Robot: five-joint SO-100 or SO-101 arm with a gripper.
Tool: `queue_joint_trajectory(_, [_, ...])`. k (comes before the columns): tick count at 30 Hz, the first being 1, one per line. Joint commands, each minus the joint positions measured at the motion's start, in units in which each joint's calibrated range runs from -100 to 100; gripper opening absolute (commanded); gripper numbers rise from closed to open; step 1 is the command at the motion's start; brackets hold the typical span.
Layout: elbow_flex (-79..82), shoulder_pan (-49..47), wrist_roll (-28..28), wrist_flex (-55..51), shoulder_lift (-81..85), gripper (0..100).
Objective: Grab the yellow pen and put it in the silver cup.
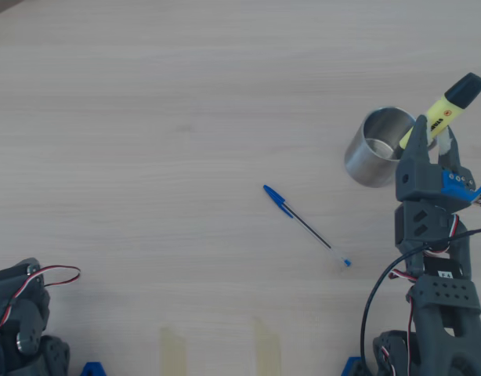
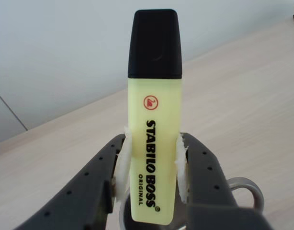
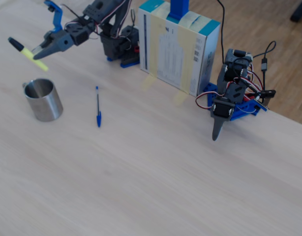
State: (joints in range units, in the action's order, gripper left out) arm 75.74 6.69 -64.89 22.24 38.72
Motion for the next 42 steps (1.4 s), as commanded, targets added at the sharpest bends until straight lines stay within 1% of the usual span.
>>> queue_joint_trajectory(1, [-0.7, -0.8, 2.5, 1.2, -0.7, 7])
queue_joint_trajectory(4, [-0.6, -2.0, 4.4, 1.2, -0.9, 7])
queue_joint_trajectory(7, [-0.6, -2.3, 5.0, 0.9, -1.0, 7])
queue_joint_trajectory(12, [-0.5, -2.3, 9.3, 0.9, -1.1, 7])
queue_joint_trajectory(20, [-1.4, -2.2, 10.1, 1.2, -3.8, 7])
queue_joint_trajectory(25, [-1.5, -2.2, 14.0, 1.3, -4.6, 7])
queue_joint_trajectory(42, [-2.5, -2.3, 14.2, 1.3, -5.3, 7])
